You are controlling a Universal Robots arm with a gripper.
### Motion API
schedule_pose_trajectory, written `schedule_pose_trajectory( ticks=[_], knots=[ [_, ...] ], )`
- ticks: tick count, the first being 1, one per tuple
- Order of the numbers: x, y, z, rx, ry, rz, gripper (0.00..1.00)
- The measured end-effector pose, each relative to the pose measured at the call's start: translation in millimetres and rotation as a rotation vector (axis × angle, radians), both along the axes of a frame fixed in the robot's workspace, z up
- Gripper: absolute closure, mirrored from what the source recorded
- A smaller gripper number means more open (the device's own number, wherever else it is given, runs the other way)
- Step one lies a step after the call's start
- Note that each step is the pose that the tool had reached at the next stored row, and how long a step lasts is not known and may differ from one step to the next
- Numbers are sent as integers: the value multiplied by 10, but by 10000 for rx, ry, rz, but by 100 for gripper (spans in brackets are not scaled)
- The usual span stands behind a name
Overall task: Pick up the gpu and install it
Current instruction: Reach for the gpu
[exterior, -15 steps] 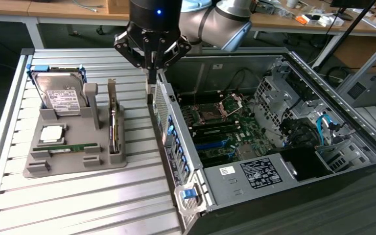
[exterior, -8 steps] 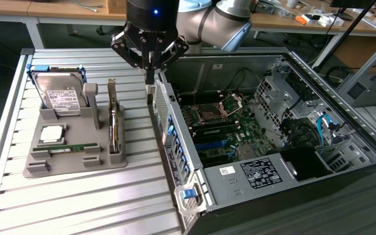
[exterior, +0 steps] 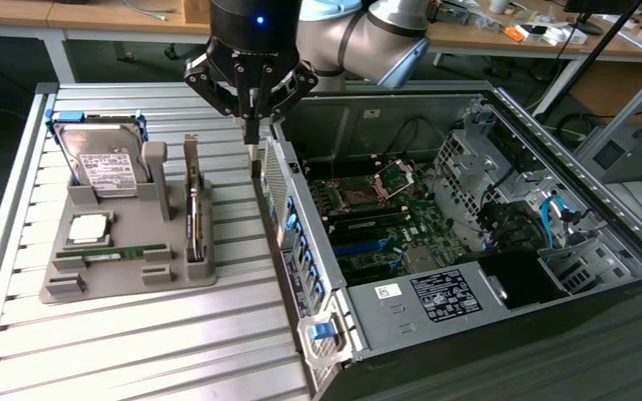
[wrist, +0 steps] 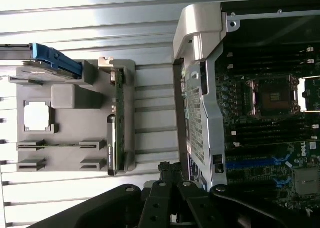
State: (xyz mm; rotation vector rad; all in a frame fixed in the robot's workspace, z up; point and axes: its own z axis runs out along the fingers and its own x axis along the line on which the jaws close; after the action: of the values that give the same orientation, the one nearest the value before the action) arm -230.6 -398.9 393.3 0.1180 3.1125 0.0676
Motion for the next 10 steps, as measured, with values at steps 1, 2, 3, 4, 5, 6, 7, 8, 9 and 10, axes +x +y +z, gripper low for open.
schedule_pose_trajectory(
  ticks=[1, 2, 3, 4, 5, 6, 7, 8, 9, 10],
  knots=[
    [-6, 0, 0, 0, 0, 0, 89],
    [-11, 0, 0, 0, 0, 0, 89],
    [-16, 0, 0, -1, 0, 0, 89],
    [-21, 0, 0, 0, 0, 0, 89],
    [-26, 0, 0, 0, 0, 0, 89],
    [-32, 0, 0, 0, -1, 0, 89],
    [-41, 0, 0, 0, 0, 0, 89],
    [-46, 0, 0, 0, 0, -1, 89],
    [-50, 0, 0, 0, 0, 0, 89],
    [-54, 0, 0, 0, 0, 0, 89]
  ],
)
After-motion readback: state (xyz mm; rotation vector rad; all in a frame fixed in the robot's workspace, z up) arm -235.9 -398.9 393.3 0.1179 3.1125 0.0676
